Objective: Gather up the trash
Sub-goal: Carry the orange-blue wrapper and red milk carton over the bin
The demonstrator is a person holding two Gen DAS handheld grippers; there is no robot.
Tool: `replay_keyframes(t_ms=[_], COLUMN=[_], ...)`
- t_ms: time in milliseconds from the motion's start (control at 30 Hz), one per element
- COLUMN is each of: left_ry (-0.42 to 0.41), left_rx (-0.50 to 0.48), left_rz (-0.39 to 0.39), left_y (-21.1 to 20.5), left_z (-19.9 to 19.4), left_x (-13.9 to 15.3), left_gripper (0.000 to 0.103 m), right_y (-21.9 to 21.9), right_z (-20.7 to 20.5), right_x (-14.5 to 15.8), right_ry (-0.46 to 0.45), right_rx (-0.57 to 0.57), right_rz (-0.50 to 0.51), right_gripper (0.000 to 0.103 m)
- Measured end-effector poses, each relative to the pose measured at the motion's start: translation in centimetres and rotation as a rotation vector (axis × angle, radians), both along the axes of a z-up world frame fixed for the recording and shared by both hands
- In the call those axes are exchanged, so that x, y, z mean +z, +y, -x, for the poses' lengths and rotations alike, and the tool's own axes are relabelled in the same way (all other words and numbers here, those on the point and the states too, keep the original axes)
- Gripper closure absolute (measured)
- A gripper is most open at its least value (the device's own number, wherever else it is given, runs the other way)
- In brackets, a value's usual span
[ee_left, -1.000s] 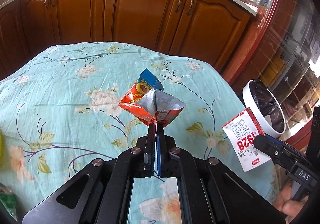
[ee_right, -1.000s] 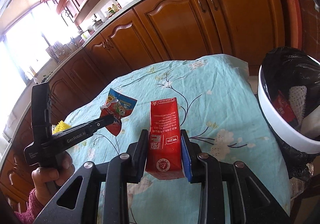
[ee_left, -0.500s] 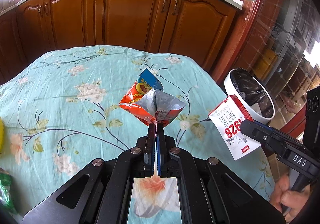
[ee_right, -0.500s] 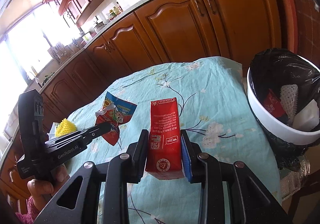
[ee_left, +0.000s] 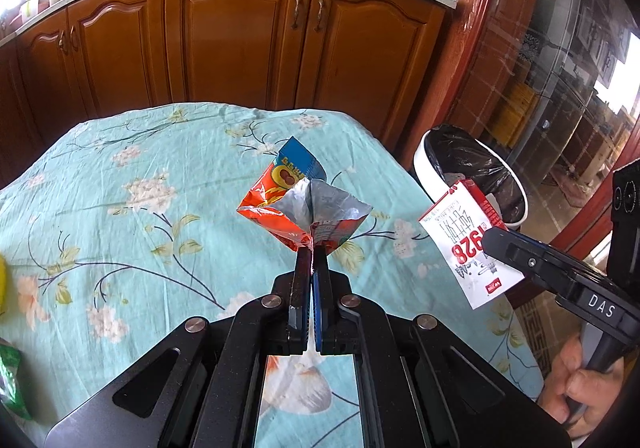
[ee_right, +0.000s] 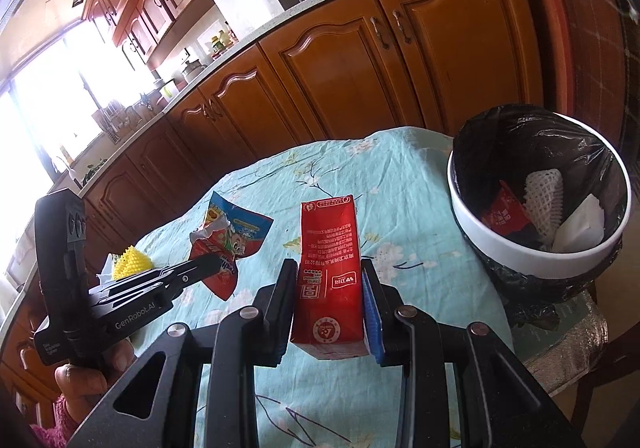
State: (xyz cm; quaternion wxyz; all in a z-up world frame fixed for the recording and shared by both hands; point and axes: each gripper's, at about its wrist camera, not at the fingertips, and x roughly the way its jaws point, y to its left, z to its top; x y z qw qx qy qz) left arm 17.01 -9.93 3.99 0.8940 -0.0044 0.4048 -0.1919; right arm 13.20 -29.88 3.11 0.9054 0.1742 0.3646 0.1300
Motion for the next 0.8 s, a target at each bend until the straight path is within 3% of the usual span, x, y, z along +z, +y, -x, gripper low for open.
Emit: replay_keyframes(t_ms=[800], left_ry=[-0.005], left_rx=[-0.179], left_rz=[0.014], left_y=[-9.7], left_z=[-0.3], left_x=[2.2], left_gripper=[0.103], right_y=[-8.7], right_z=[2.5], right_x=[1.3], right_ry=[-0.020], right_rx=[-0.155], right_rz=[0.046], right_gripper=[0.072])
